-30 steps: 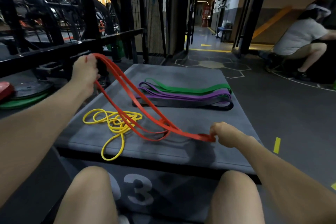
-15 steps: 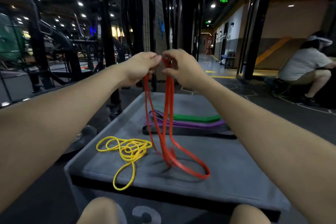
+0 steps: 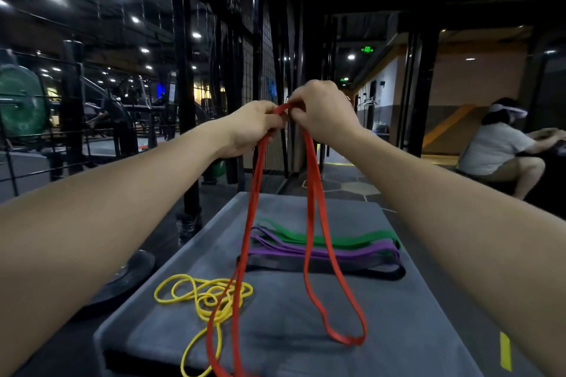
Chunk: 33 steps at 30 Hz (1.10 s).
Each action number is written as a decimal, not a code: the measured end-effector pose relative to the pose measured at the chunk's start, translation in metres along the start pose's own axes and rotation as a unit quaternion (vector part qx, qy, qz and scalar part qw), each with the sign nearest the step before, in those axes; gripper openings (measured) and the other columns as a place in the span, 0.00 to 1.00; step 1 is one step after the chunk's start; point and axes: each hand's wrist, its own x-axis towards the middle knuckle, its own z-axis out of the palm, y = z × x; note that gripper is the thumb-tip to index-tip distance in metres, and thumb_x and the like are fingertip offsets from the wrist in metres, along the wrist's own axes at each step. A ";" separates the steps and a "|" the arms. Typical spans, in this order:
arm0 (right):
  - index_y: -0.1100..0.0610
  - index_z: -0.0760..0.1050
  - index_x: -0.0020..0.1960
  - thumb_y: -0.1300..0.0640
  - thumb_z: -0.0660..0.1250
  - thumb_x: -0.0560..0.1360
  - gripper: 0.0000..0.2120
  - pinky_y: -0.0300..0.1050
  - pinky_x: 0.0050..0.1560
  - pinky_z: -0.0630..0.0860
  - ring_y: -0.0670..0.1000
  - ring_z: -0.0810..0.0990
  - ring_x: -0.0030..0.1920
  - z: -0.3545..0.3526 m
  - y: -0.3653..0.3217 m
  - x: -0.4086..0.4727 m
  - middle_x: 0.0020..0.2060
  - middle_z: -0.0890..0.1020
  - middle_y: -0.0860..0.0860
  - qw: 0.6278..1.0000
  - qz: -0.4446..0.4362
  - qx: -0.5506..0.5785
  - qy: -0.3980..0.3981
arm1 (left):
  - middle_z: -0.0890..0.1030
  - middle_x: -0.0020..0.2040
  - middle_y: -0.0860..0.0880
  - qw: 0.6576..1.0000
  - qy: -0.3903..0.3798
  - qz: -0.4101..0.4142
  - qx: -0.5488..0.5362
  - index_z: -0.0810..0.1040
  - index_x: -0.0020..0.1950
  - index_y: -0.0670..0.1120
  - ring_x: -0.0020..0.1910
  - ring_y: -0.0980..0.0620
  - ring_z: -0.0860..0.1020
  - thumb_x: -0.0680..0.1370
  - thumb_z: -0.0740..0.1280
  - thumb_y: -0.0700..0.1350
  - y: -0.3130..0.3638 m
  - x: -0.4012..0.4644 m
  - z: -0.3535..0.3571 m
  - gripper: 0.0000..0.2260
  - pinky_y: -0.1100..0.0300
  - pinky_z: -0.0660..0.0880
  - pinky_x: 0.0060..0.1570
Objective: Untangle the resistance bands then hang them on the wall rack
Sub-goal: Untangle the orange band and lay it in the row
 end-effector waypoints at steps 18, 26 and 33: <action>0.62 0.79 0.43 0.60 0.65 0.73 0.06 0.43 0.33 0.71 0.55 0.78 0.36 0.021 0.007 0.024 0.38 0.79 0.54 0.996 0.073 0.026 0.038 | 0.76 0.45 0.48 0.992 0.122 0.001 -0.030 0.71 0.55 0.46 0.48 0.49 0.74 0.80 0.57 0.37 -0.049 0.018 0.044 0.08 0.54 0.72 0.52; 0.63 0.79 0.49 0.65 0.63 0.73 0.07 0.52 0.44 0.78 0.58 0.77 0.46 0.032 0.022 0.019 0.47 0.77 0.57 0.996 0.012 -0.091 0.004 | 0.76 0.58 0.42 0.978 0.060 -0.031 0.198 0.71 0.60 0.41 0.54 0.43 0.77 0.76 0.60 0.36 -0.061 0.023 0.029 0.12 0.50 0.74 0.53; 0.65 0.78 0.46 0.64 0.63 0.72 0.07 0.50 0.42 0.75 0.59 0.77 0.44 0.038 0.014 0.019 0.45 0.77 0.58 0.998 0.021 -0.058 0.027 | 0.74 0.47 0.51 0.998 0.037 -0.013 -0.053 0.68 0.58 0.48 0.49 0.52 0.73 0.74 0.59 0.27 -0.069 0.020 0.049 0.20 0.61 0.73 0.49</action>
